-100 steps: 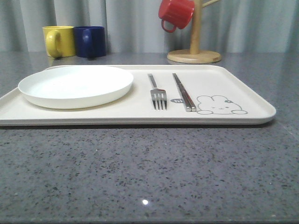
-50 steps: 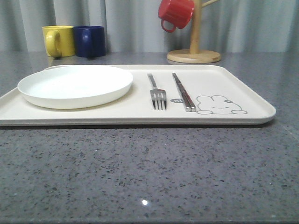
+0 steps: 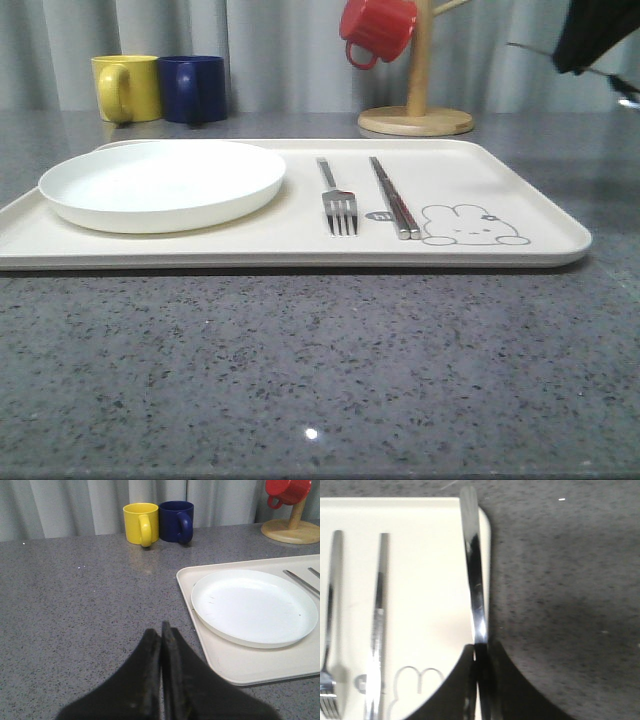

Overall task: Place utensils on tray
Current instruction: 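Lower the spoon onto the tray beside the chopsticks and release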

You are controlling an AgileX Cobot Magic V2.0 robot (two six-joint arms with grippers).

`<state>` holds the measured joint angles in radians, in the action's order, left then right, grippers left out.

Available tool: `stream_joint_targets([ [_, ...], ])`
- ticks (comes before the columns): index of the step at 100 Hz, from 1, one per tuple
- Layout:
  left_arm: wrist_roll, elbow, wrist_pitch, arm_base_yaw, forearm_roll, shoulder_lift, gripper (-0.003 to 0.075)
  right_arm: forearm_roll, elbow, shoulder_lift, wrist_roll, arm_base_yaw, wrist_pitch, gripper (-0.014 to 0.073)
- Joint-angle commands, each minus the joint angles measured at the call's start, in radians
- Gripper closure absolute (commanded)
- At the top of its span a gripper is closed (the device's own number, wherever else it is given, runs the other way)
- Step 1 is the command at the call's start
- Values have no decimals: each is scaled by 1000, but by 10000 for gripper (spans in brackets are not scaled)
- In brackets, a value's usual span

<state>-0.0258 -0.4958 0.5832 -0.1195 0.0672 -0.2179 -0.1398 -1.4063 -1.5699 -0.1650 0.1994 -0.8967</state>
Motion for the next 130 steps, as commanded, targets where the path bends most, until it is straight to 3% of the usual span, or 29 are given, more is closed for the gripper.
stream_joint_targets([
  [1, 9, -26, -74, -6, 5, -11, 739, -3, -25, 4, -83, 58, 91, 669],
  [14, 9, -26, -74, -6, 5, -11, 739, 6, -25, -56, -169, 108, 130, 669],
  [65, 9, -26, -74, -6, 5, -11, 739, 20, -25, -170, -191, 123, 193, 666],
  [75, 9, -26, -74, -6, 5, -11, 739, 21, -25, -170, -191, 123, 190, 602],
  [101, 9, -26, -74, -6, 5, -11, 739, 22, -25, -170, -191, 123, 196, 314],
  [113, 9, -26, -74, -6, 5, -11, 739, 24, -25, -167, -191, 123, 211, 265],
  [130, 9, -26, -74, -6, 5, -11, 739, 73, -25, -125, -191, 123, 219, 272],
])
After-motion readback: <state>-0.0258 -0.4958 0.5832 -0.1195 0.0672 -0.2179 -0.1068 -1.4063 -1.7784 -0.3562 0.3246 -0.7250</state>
